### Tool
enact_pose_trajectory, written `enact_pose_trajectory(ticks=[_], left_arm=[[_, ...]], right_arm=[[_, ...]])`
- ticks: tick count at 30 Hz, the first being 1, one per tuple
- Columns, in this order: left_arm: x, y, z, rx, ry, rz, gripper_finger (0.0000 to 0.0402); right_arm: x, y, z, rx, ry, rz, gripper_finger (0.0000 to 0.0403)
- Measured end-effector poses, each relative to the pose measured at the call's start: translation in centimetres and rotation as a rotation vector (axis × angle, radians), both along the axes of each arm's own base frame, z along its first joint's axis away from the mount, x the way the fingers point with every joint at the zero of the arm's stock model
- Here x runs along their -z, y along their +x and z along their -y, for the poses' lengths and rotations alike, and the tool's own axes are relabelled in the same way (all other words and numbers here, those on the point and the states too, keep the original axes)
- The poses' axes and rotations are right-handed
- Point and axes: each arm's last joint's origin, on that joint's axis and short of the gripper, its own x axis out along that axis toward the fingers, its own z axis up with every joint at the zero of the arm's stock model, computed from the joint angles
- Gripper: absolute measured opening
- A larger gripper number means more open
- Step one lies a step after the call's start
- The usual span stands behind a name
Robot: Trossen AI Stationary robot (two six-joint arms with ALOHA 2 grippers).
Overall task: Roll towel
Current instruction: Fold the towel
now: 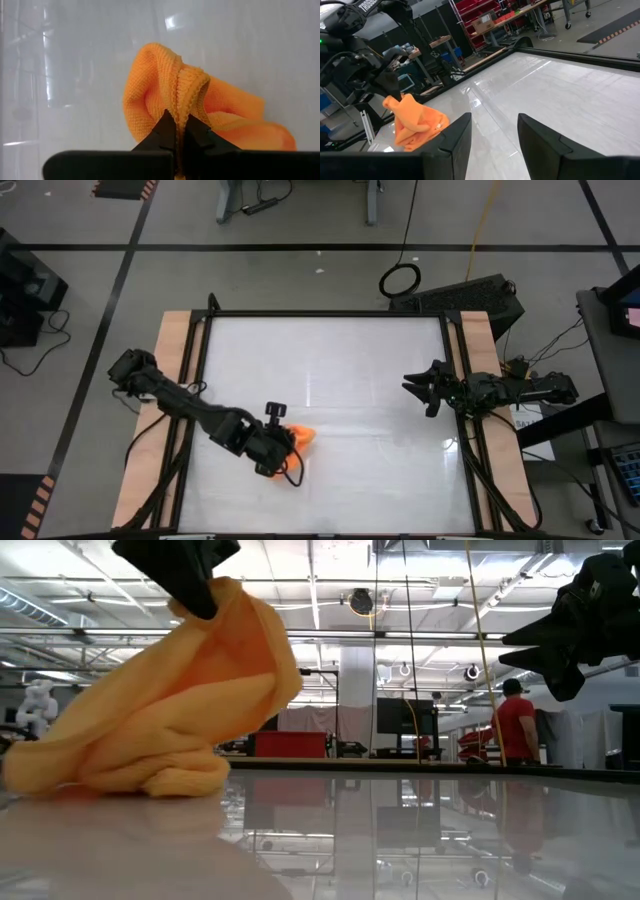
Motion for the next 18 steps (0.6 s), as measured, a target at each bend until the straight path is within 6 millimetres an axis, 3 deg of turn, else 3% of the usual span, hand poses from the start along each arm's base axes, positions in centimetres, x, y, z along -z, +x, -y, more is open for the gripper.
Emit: enact_pose_trajectory(ticks=[18], left_arm=[[-0.6,1.9,-1.5,0.060,0.021,0.091,0.0009]], right_arm=[[0.0,0.0,0.0,0.000,0.000,0.000,0.0151]])
